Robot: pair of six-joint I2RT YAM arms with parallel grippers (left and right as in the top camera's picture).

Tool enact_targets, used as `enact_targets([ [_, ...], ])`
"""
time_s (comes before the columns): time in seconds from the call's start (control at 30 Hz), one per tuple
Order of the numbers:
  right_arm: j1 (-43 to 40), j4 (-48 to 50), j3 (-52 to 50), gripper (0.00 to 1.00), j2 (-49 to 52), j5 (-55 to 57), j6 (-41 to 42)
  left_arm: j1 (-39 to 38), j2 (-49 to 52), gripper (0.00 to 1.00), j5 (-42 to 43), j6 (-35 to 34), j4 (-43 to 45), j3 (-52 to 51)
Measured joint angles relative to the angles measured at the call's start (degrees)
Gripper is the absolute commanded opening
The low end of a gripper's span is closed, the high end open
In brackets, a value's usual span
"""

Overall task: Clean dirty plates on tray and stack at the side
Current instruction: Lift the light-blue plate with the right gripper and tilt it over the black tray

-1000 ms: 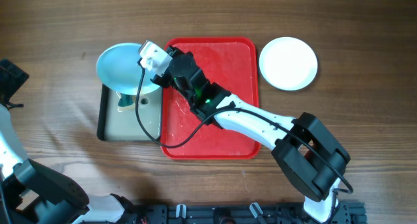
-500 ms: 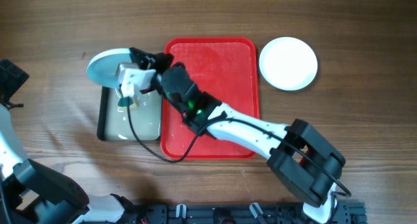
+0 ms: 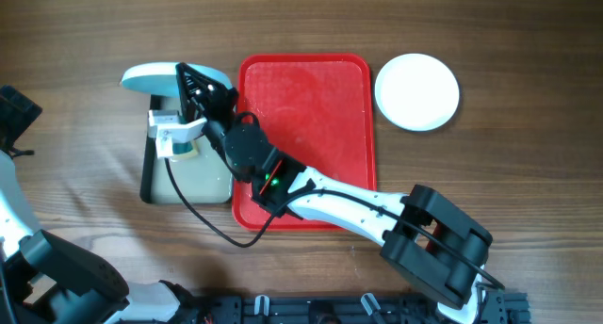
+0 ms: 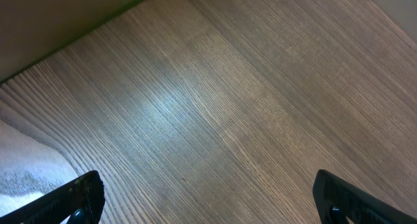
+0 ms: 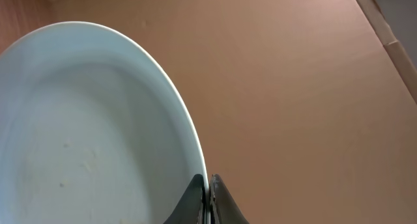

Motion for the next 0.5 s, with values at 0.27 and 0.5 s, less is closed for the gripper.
enact_targets([
  [0.27, 0.0, -2.7, 0.0, 0.04, 0.0, 1.4, -0.2, 0.0, 0.0, 1.0, 0.0, 0.0, 0.0, 0.0],
  [0.5, 0.0, -5.8, 0.0, 0.04, 0.0, 1.4, 1.4, 0.0, 0.0, 1.0, 0.0, 0.0, 0.0, 0.0],
])
